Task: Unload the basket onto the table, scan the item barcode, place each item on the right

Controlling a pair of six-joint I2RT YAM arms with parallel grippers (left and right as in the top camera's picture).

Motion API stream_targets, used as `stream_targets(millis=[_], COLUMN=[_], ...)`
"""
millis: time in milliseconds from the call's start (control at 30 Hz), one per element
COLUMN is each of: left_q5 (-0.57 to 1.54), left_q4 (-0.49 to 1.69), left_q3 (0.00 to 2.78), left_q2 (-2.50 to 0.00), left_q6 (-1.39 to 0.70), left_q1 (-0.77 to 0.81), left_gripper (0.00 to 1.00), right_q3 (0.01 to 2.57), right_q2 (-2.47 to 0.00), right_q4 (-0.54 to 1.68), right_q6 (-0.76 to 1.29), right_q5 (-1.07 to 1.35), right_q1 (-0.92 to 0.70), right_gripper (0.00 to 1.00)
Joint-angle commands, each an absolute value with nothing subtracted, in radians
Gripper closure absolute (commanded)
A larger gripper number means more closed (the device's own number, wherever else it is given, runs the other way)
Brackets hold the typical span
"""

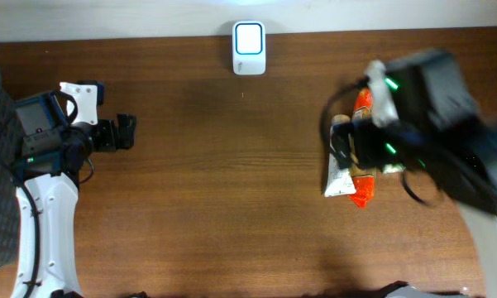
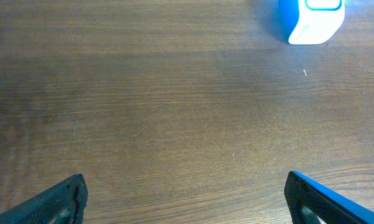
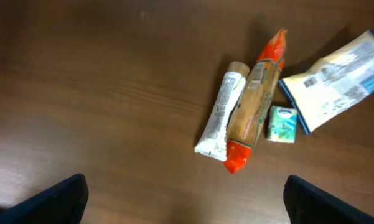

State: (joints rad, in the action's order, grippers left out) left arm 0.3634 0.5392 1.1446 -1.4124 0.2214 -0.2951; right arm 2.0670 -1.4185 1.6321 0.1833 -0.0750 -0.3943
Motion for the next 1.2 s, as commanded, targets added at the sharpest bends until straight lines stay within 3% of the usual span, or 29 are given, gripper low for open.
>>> stream_targets(millis=[0, 200, 333, 367, 500, 600, 700, 967, 1167], left_q5=[0.374, 0.374, 0.374, 0.374, 0.374, 0.374, 0.374, 0.374, 0.374], left_q4=[0.54, 0.54, 0.54, 0.54, 0.54, 0.54, 0.54, 0.54, 0.54], left_q3=[1.15, 1.15, 1.15, 1.15, 1.15, 1.15, 1.15, 1.15, 1.15], left_q2=[-1.41, -1.41, -1.41, -1.41, -1.41, -1.41, -1.41, -1.41, -1.41], left_q6=[0.237, 0.237, 0.237, 0.237, 0.237, 0.237, 0.237, 0.237, 0.237], left_q1=[-0.296, -0.296, -0.296, -0.296, -0.296, -0.296, -0.296, -0.296, -0.296], left_gripper=[0.01, 0.01, 0.01, 0.01, 0.01, 0.01, 0.01, 0.01, 0.01], right_q3=[2.074, 2.073, 1.975, 1.904, 1.391, 0.859, 0.449, 0.033, 0.006], right_q2=[-1.314, -1.18, -1.139, -1.11, -0.9, -0.653, -0.386, -0.06, -0.003], right_q4=[1.642, 1.655, 1.45, 1.346, 0.72, 0.181, -0.07, -0.147, 0.028], right_q6=[0.184, 0.248, 0.24, 0.228, -0.163, -0.172, -0.172, -0.168, -0.168], right_q5=[-0.075, -0.211, -0.261, -0.227, 0.123, 0.189, 0.184, 0.173, 0.173], right_q1=[-0.413, -0.412, -0.332, -0.293, -0.142, -0.073, -0.046, -0.039, -0.039], right_gripper=[0.01, 0.01, 0.01, 0.01, 0.01, 0.01, 0.01, 0.01, 0.01])
